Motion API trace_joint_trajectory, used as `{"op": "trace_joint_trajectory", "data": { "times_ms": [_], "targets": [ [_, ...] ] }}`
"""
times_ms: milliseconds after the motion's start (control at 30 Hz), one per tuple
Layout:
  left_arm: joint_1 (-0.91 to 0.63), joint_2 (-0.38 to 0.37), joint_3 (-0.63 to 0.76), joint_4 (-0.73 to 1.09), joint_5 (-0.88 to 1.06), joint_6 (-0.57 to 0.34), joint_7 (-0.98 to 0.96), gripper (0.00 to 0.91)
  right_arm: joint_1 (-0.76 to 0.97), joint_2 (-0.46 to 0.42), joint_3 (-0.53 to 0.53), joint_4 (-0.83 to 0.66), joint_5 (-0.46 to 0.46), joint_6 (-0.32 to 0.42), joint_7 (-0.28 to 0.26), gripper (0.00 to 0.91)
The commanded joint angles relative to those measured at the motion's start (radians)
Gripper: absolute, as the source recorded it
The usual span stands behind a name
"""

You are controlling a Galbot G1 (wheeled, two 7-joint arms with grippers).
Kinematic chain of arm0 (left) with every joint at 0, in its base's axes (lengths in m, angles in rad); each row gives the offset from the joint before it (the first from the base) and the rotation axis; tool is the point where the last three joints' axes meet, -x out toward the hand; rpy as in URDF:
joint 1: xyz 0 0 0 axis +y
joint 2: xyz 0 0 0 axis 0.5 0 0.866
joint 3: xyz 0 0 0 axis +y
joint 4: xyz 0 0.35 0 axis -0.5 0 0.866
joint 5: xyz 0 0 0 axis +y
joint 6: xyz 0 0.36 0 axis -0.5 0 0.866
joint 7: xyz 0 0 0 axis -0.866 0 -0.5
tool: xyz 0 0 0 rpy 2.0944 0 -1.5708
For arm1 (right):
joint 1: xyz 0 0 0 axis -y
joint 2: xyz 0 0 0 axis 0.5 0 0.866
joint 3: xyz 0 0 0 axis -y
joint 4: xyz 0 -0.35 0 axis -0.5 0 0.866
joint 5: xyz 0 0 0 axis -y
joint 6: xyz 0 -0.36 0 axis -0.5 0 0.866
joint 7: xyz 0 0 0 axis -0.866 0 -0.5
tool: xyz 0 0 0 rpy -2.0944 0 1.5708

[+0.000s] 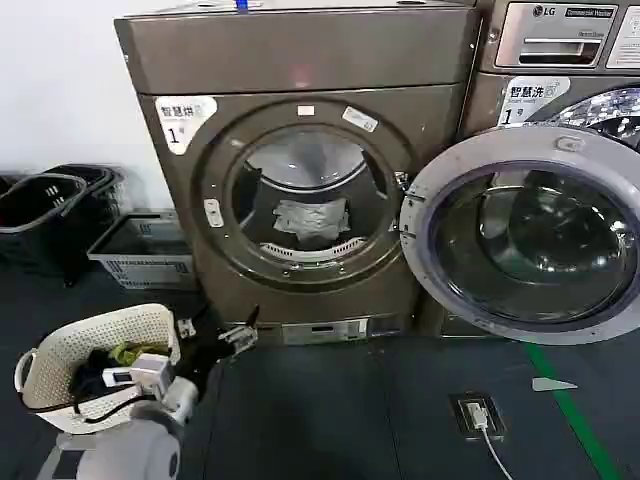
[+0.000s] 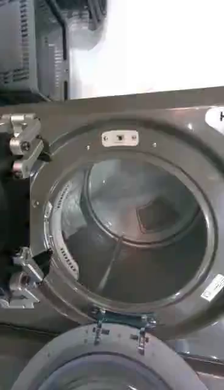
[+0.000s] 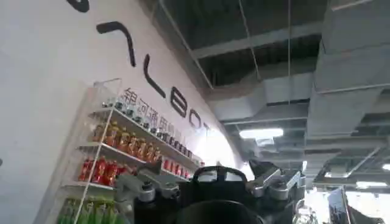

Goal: Grasp the clothes from the dryer.

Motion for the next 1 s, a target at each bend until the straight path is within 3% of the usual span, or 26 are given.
{"op": "trace_joint_trajectory", "data": {
  "times_ms": [33,1000],
  "targets": [
    [0.001,0.001,-0.001,-0.002,-0.001,0.001,0.003,0.907,0.002,0.002,-0.006,-0.003,-0.001,0.013,-0.02,0.907],
    [-0.002,-0.004,0.008,-0.008,-0.005,-0.002,0.014,0.907,0.01,-0.005,-0.008,0.006,0.02,0.015,-0.021,0.907]
  ]
}}
